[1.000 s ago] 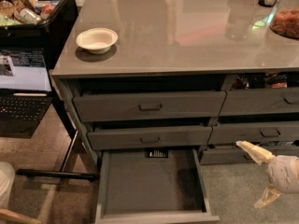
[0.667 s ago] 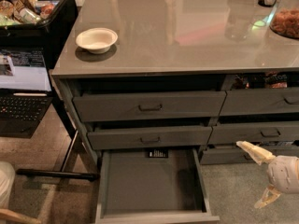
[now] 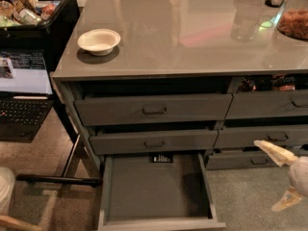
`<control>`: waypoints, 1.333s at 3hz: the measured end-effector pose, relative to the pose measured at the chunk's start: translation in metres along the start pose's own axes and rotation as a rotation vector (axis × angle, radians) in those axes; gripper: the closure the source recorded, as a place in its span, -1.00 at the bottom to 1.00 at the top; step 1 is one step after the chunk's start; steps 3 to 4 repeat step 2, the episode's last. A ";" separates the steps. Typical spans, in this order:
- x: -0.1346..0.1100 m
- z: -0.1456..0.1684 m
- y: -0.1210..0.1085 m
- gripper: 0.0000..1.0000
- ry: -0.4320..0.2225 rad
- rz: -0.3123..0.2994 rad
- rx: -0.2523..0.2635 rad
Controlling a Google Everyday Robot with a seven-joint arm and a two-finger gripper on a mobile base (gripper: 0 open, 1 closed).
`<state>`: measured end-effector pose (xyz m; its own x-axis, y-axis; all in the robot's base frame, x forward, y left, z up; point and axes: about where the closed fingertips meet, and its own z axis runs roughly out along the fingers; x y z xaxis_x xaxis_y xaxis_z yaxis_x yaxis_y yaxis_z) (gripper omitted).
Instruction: Pick rxbar chocolate from bottom drawer and place on counter
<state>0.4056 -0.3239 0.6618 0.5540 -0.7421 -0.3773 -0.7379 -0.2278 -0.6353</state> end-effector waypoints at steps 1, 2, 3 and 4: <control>-0.013 -0.065 -0.015 -1.00 0.069 -0.048 0.094; -0.013 -0.065 -0.015 -1.00 0.069 -0.048 0.094; -0.013 -0.065 -0.015 -1.00 0.069 -0.048 0.094; -0.013 -0.065 -0.015 -1.00 0.069 -0.048 0.094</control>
Offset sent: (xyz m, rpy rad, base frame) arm -0.0134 -0.0181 0.0499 -0.0128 -0.0982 -0.0263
